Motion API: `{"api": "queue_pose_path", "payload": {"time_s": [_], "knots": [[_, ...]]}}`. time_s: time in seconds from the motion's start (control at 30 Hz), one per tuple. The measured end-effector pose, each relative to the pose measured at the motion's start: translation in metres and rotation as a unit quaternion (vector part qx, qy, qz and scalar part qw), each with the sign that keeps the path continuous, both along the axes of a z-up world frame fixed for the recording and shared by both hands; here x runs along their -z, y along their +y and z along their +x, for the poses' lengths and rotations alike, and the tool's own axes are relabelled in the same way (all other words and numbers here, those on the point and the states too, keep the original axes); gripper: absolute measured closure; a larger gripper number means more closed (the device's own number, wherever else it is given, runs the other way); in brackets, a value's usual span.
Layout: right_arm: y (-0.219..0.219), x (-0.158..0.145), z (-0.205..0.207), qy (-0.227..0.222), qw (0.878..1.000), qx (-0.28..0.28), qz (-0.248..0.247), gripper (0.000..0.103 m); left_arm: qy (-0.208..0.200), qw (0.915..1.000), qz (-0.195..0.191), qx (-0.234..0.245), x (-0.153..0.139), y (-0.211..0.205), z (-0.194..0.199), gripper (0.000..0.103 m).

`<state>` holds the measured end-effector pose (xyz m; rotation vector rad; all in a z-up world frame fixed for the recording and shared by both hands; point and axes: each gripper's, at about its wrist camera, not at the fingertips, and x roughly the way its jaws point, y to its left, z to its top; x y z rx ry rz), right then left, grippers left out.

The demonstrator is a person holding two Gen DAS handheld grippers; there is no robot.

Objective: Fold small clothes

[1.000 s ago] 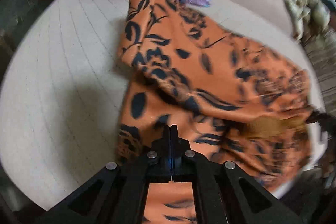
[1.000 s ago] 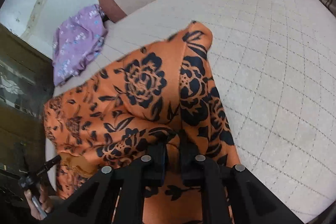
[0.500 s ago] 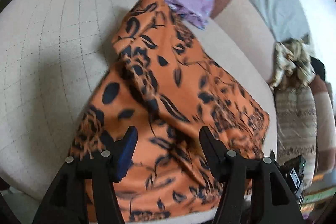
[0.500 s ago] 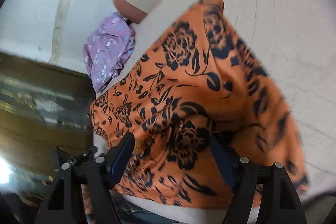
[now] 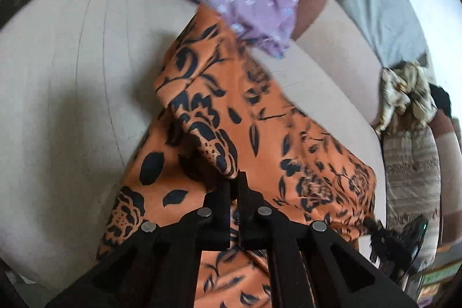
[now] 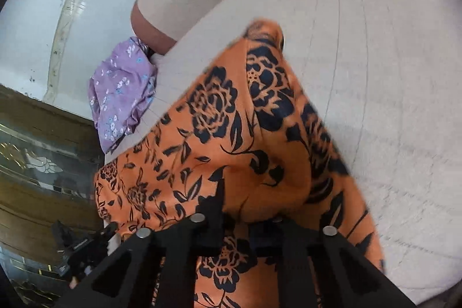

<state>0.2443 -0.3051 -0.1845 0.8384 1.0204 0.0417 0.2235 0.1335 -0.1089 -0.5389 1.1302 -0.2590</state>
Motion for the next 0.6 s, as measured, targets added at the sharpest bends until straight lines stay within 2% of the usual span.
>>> {"api": "queue_pose_path", "payload": {"time_s": [0.13,0.23,0.3,0.37,0.4,0.47,0.5,0.53,0.6], "knots": [[-0.015,-0.037,-0.013,-0.025,1.000,-0.010,-0.004,0.095,-0.005,0.9999,-0.004,0.011,-0.033,0.011,-0.031,0.100],[-0.011,-0.062,-0.033,-0.029,0.999,-0.032,-0.024,0.095,-0.011,0.9998,0.006,0.016,-0.038,0.017,-0.057,0.100],[-0.003,-0.060,-0.046,-0.013,0.998,-0.044,-0.043,0.095,0.001,0.9998,0.016,0.010,-0.021,0.016,-0.069,0.100],[0.006,-0.042,-0.052,0.014,0.997,-0.050,-0.061,0.095,0.006,0.9989,0.046,0.009,-0.001,0.010,-0.073,0.100],[0.009,-0.035,-0.052,0.023,0.995,-0.054,-0.076,0.095,0.026,0.9981,0.055,0.009,0.017,0.008,-0.075,0.100],[0.017,-0.012,-0.052,0.046,0.992,-0.052,-0.109,0.095,0.060,0.9971,0.046,0.010,0.032,0.004,-0.078,0.100],[0.019,-0.005,-0.052,0.059,0.991,-0.048,-0.112,0.095,0.057,0.9973,0.044,0.010,0.030,0.002,-0.083,0.100],[0.017,-0.009,-0.055,0.051,0.993,-0.041,-0.103,0.095,0.043,0.9975,0.053,0.015,0.024,-0.001,-0.087,0.100],[0.019,-0.024,-0.061,0.037,0.990,-0.040,-0.128,0.095,0.028,0.9967,0.073,0.025,0.016,-0.006,-0.091,0.100]]}}
